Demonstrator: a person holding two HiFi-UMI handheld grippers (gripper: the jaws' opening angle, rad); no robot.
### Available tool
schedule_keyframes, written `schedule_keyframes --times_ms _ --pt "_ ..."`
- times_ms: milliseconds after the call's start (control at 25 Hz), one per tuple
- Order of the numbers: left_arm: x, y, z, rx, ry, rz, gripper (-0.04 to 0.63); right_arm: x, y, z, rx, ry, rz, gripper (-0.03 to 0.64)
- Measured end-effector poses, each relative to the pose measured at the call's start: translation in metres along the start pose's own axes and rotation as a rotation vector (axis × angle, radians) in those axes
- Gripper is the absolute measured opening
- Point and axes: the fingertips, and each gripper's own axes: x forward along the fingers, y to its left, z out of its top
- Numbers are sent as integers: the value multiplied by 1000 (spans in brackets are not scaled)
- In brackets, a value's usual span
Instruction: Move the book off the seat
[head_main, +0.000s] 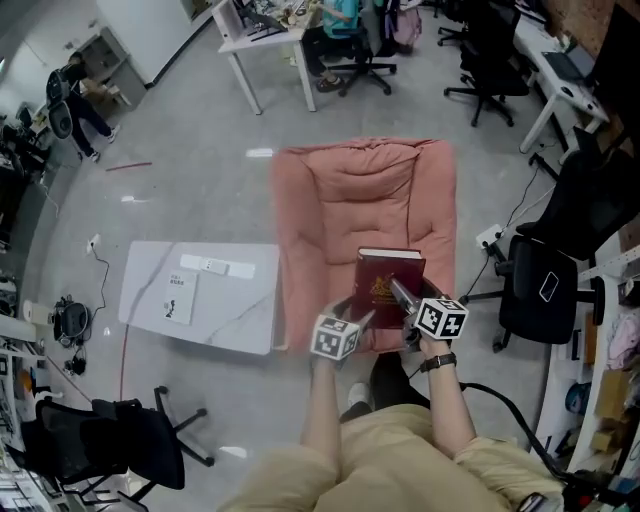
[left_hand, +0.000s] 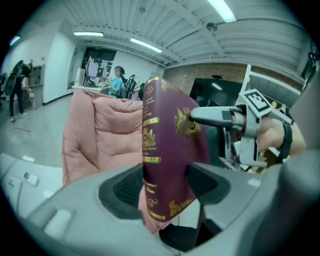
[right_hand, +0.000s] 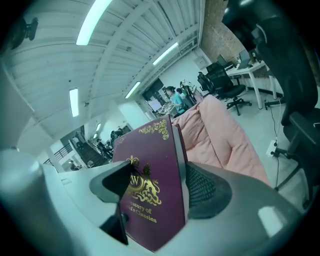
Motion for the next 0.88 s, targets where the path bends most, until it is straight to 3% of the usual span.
schedule_keyframes --times_ms 480,680,880 --pt "-119 -53 104 216 -276 24 276 -91 132 95 -164 -284 121 334" --pt "-168 -76 131 302 -361 37 275 -134 184 117 -254 -377 158 330" --pt "-205 -92 143 336 -432 39 273 -165 223 124 -349 -424 204 319"
